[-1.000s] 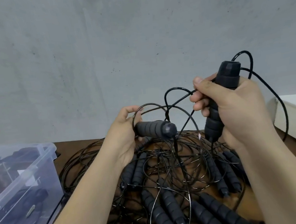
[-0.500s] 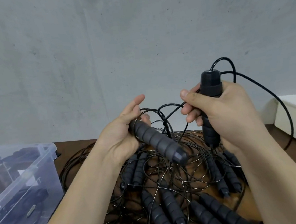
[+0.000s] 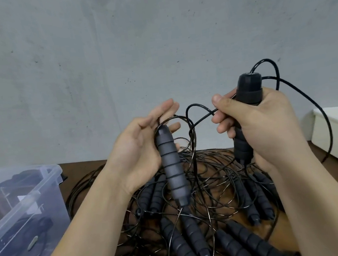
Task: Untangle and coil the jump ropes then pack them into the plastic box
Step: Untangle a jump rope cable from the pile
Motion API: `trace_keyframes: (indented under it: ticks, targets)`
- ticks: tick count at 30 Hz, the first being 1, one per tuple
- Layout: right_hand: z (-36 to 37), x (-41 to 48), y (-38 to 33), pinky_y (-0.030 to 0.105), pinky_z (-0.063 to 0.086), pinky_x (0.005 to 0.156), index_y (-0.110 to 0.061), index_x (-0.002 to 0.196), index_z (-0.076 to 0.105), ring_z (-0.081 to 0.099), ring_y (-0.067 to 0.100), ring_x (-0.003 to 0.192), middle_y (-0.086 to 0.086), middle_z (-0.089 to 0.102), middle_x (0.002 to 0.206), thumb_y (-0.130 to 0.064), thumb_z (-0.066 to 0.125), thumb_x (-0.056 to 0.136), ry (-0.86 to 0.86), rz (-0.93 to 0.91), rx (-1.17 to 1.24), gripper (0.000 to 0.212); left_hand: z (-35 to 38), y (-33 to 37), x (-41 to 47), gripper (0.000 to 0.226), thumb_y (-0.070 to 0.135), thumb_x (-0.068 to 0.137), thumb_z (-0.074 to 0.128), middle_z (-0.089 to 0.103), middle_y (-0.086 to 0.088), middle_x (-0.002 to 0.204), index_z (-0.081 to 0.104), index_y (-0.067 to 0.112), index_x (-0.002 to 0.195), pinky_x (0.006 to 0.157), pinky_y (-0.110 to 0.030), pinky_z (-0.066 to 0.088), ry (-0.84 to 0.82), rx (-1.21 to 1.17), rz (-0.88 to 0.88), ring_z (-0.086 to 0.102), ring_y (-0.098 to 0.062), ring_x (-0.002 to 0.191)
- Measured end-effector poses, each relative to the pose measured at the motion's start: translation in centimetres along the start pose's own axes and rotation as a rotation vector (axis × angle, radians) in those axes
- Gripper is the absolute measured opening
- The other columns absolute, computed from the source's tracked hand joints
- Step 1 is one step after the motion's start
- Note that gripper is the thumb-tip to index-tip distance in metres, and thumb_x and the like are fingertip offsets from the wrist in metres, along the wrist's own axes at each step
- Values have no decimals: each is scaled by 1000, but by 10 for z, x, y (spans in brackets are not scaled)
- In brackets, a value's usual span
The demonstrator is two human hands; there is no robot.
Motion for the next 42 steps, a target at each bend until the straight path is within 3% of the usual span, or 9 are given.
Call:
trace_keyframes:
  ticks: [6,8,11,18,21,24,28,32,42]
  targets:
    - [1,-1,0,27,47,51,-11,87,70,65,17,56,11,76,73,-18,79,97,-18,9,-7,15,0,1,-3,48,4,108,42,54,7,157,56,18,152,89,-48,64,-99,26,-34,56,-25,142]
    - [2,-1,0,27,47,51,-12,85,70,65,18,56,12,76,73,-18,79,97,-28,7,-12,17,1,3,-7,63,-4,99,57,48,11,161,49,22,157,101,-56,57,-177,124,-13,52,-22,145]
    - [5,-1,0,28,46,51,-12,83,69,65,17,55,11,75,73,-18,78,97,-35,3,-18,18,0,3,-9,94,-19,83,68,44,17,163,43,30,159,109,-42,53,-199,290,46,53,-14,143]
    - [5,-2,3,28,47,51,-9,88,69,65,17,56,10,75,73,-20,78,98,-60,12,-70,17,-7,7,-4,74,-4,63,54,63,17,122,61,38,123,81,-36,53,164,695,241,60,-9,99]
    - [9,-3,5,28,49,51,-8,91,70,66,16,57,8,76,72,-21,78,98,-89,17,-123,17,-14,13,-3,63,-6,74,55,59,16,117,48,38,119,87,-57,61,321,806,364,65,-11,103]
    - [9,-3,4,30,48,52,-9,89,71,66,16,56,7,76,72,-22,78,98,-69,2,-147,17,-23,11,0,74,-12,89,69,60,1,131,40,41,132,91,-57,62,346,744,276,71,-17,114]
    - [3,-1,1,30,48,53,-11,88,69,65,15,55,8,76,71,-22,78,97,-12,-3,-128,17,-35,0,2,83,-2,82,81,65,-25,133,33,18,147,86,-49,65,380,262,39,75,-39,108]
    - [4,-1,2,31,48,53,-11,87,70,65,15,55,8,76,71,-22,78,97,-23,-3,-134,17,-31,-3,4,56,16,77,81,71,-31,122,64,-10,124,93,-39,63,323,222,-48,73,-37,114]
    - [9,-3,4,30,49,53,-10,88,71,66,16,56,8,76,71,-23,77,98,-87,6,-164,17,-9,-3,-2,41,59,98,58,76,-20,110,47,28,122,77,-53,65,300,586,50,78,-41,90]
Point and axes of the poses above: each hand's wrist, its own x-axis towards the middle knuckle, its own z-axis out of the palm, y = z × x, the point moved 4 cm from there along x, towards the middle knuckle
